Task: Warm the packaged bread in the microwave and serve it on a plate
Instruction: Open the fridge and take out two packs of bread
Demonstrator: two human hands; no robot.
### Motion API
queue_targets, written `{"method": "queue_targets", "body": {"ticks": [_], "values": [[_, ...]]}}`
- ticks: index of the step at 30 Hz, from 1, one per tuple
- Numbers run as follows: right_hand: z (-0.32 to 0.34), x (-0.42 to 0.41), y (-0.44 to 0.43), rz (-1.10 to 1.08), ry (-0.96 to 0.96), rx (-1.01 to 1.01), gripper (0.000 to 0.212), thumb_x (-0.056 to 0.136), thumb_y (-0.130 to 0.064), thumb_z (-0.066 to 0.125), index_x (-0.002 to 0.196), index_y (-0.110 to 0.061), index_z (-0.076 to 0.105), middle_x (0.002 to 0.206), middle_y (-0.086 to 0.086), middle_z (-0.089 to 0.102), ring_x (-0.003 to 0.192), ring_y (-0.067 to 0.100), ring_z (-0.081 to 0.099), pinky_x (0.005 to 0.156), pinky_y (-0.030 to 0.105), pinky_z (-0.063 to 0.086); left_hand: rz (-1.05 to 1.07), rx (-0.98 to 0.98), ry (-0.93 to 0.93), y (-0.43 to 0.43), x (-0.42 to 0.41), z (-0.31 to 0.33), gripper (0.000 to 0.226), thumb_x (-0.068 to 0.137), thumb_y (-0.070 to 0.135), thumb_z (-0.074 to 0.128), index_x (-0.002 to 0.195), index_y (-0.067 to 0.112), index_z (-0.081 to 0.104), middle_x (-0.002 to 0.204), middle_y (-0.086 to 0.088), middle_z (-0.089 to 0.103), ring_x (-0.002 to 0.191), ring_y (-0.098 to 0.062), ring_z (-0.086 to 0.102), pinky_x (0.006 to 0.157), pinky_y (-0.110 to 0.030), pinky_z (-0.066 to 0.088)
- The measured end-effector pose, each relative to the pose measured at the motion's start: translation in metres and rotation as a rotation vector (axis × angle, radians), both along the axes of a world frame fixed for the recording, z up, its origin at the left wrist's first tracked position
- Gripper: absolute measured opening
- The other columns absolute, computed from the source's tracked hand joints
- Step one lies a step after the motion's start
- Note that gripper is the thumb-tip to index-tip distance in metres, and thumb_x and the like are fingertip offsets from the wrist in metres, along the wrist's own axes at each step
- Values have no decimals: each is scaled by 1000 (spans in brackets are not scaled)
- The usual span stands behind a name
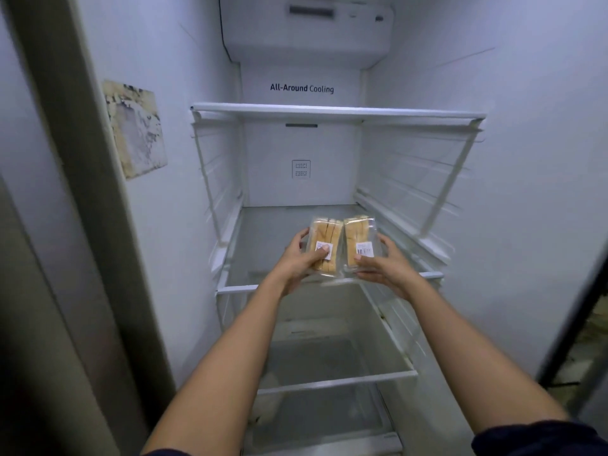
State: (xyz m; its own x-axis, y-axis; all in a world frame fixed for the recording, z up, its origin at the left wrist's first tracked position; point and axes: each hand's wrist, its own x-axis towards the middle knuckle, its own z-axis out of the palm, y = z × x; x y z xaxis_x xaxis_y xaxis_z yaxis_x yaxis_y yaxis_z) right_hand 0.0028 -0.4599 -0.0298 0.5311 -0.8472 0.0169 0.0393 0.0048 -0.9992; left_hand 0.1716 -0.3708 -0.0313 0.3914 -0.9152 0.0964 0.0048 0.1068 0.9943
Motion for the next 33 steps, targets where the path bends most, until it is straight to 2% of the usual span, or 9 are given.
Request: {"method": "queue_targets", "body": {"ticks": [1, 4, 6, 9, 13, 19, 26, 29, 33], "values": [[1, -5, 6, 0, -12, -18, 79, 79, 4, 67, 142, -21, 27, 119, 18, 59, 84, 27, 67, 62, 30, 60, -19, -22, -7, 7, -4, -1, 70, 84, 14, 67, 143, 22, 29, 140, -8, 46, 101, -20, 61, 74, -28, 56], [2, -17, 29, 2, -66, -55, 81, 78, 4, 68, 143, -23, 28, 122, 18, 58, 92, 28, 67, 69, 34, 60, -42, -65, -1, 30, -13, -4, 93, 70, 37, 79, 145, 33, 24, 144, -9, 43, 123, -26, 52, 100, -44, 47], [0, -24, 49, -7, -108, -69, 82, 77, 3, 69, 143, -26, 28, 126, 18, 56, 96, 29, 66, 72, 35, 60, -45, -89, 8, 48, -18, -6, 99, 62, 47, 80, 144, 40, 24, 145, -9, 43, 124, -27, 52, 104, -48, 43], [-8, -38, 81, -26, -103, -135, 86, 76, -4, 72, 144, -31, 25, 137, 15, 47, 100, 27, 65, 76, 37, 59, -61, -161, 19, 76, -30, -11, 86, 76, 32, 73, 145, 37, 22, 141, -6, 48, 119, -24, 56, 101, -46, 46], [-21, -62, 129, -47, -78, -219, 84, 79, -4, 70, 145, -31, 26, 133, 4, 41, 90, 7, 60, 70, 29, 58, -90, -222, 54, 112, -50, -27, 73, 87, 20, 62, 145, 41, 21, 141, 0, 45, 117, -24, 58, 92, -42, 52], [-32, -103, 191, -40, -66, -260, 88, 78, -5, 72, 146, -33, 24, 149, 6, 32, 101, 16, 61, 68, 24, 58, -77, -242, 109, 169, -87, -43, 74, 85, 20, 64, 142, 46, 26, 143, -1, 46, 118, -24, 57, 93, -46, 50], [-7, -148, 254, 37, -140, -300, 94, 64, -24, 80, 141, -43, 30, 152, 5, 30, 126, 30, 49, 82, 42, 57, -27, -280, 148, 254, -127, -18, 69, 89, 18, 58, 142, 45, 23, 143, -6, 44, 114, -27, 59, 87, -43, 55], [4, -168, 294, 66, -176, -309, 92, 64, -27, 79, 142, -41, 30, 145, 8, 40, 120, 31, 54, 85, 49, 55, -1, -316, 140, 306, -144, -9, 69, 90, 17, 57, 143, 44, 22, 145, -6, 41, 119, -31, 55, 93, -52, 50], [0, -190, 352, 109, -214, -279, 92, 65, -21, 77, 142, -40, 31, 140, 6, 47, 111, 26, 61, 87, 50, 54, 94, -351, 140, 384, -169, -11, 71, 88, 15, 59, 144, 40, 22, 144, -2, 44, 120, -27, 56, 94, -50, 50]]}}
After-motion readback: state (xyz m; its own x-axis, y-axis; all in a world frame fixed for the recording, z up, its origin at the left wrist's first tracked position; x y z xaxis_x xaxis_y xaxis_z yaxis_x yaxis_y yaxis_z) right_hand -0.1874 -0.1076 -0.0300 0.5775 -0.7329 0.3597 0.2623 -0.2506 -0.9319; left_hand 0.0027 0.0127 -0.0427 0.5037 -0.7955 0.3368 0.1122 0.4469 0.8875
